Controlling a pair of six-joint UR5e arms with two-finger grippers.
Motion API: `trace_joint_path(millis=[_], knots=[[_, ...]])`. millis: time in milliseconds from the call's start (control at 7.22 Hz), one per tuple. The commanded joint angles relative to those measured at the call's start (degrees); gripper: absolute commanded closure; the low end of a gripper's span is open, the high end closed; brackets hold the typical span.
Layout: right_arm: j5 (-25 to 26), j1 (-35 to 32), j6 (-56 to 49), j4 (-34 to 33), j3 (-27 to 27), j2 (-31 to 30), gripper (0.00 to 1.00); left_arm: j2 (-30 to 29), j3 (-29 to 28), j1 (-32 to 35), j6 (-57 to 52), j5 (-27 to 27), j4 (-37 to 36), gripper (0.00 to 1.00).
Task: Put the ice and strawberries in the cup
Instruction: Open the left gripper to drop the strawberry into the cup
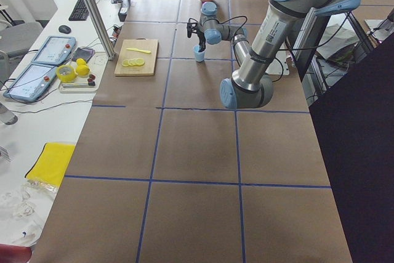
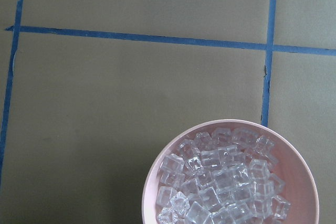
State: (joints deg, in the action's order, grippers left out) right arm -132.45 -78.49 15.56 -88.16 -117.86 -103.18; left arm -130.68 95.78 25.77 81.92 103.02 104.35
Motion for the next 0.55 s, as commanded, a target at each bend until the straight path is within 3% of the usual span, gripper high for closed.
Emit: trace_joint_path(millis=[0, 277, 416], knots=[[0.00, 0.00, 0.00, 0.00, 0.08, 0.00, 0.00, 0.16, 0.02, -0.02, -0.09, -0.01, 0.07, 0.33], [0.00, 0.00, 0.00, 0.00, 0.08, 0.00, 0.00, 0.16, 1.59, 0.59, -0.27, 0.34, -1.59, 0.33], [-0.09, 0.00, 0.00, 0.00, 0.08, 0.00, 0.00, 1.03, 5.43, 2.51, -1.23, 1.39, -7.35, 0.34]])
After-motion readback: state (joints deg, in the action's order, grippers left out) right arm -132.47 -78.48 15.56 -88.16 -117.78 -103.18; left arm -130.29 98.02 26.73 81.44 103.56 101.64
